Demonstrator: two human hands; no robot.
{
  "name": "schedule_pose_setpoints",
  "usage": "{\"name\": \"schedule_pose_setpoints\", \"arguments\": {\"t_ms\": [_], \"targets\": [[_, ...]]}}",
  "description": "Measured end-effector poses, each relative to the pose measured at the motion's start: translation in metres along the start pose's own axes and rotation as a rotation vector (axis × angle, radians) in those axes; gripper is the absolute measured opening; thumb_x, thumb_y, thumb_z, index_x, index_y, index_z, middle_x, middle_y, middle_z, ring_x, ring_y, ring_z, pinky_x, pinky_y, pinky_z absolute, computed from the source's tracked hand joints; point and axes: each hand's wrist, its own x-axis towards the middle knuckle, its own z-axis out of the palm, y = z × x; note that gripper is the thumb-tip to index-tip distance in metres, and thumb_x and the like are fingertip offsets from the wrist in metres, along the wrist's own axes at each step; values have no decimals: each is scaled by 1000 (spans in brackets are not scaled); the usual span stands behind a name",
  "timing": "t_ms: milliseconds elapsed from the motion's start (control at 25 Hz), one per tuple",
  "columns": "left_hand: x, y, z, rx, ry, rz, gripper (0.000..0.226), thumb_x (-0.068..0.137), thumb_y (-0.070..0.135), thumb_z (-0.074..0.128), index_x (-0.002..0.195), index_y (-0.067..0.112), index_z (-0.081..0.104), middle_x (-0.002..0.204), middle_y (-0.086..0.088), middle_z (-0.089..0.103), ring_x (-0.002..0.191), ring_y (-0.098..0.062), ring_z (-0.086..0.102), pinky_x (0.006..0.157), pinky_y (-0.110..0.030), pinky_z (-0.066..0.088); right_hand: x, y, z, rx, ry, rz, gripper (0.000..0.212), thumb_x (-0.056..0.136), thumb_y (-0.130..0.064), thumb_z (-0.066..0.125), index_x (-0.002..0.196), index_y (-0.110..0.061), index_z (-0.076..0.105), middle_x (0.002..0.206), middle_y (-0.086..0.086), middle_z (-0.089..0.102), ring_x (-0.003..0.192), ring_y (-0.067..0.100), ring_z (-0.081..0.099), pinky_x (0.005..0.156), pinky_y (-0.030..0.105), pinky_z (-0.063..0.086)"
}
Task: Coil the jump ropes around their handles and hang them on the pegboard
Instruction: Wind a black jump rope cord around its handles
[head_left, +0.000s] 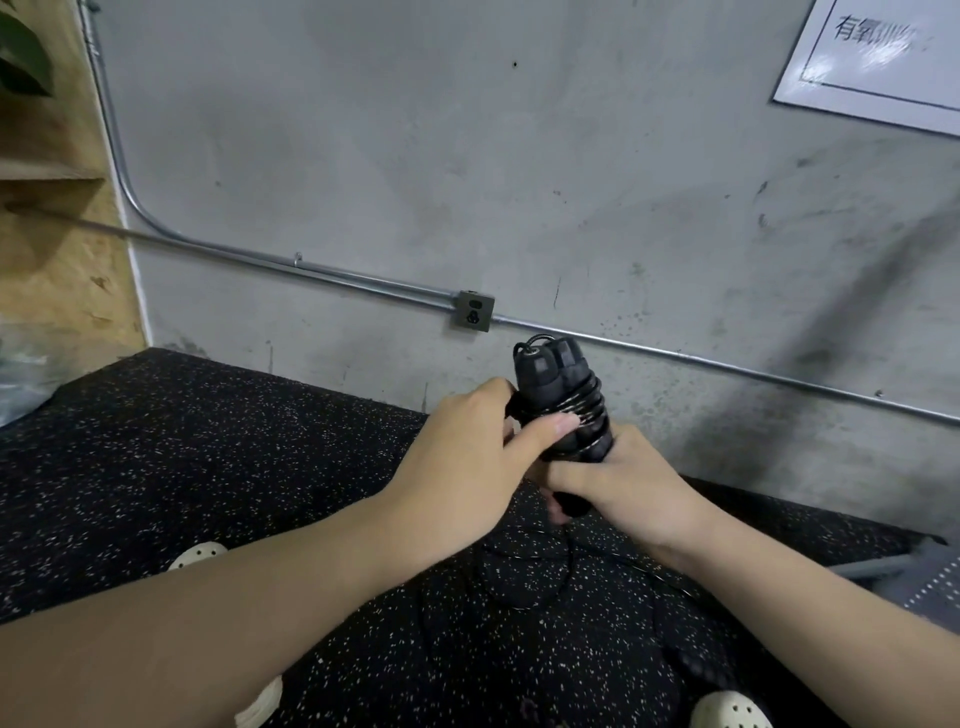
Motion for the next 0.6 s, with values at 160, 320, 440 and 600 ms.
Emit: {"name": "schedule_pose_setpoints", "arguments": {"t_ms": [160, 320, 440, 600], "targets": [[4, 7, -22, -357, -106, 40, 30, 100, 40, 63, 121, 19, 69, 111, 9, 77, 107, -6, 70, 102, -38, 53, -15, -35, -14, 197, -244, 113, 23, 84, -13, 80, 102, -3, 71, 90, 19, 72, 72, 26, 63, 73, 36, 56], [-7, 30, -36, -487, -220, 54, 33, 100, 35, 61, 117, 8, 66, 61, 22, 67, 57, 11, 60, 61, -5, 47, -42, -50, -14, 327, -379, 134, 19, 84, -11, 75, 98, -9, 62, 71, 5, 51, 59, 17, 48, 57, 29, 44], [-13, 35, -43, -113, -190, -4, 92, 59, 97, 54, 80, 9, 66, 58, 7, 56, 54, -6, 47, 57, -29, 41, -60, -53, -12, 76, -149, 97, 17, 81, -7, 75, 86, -13, 60, 64, 4, 47, 52, 15, 40, 49, 27, 35], [-23, 41, -40, -85, -91, 71, 91, 64, 99, 50, 80, 10, 67, 69, -9, 63, 62, -12, 49, 65, -33, 39, -84, -61, -5, -55, 101, 40, 23, 86, -6, 74, 76, -15, 56, 56, 5, 48, 47, 18, 40, 48, 29, 35]]}}
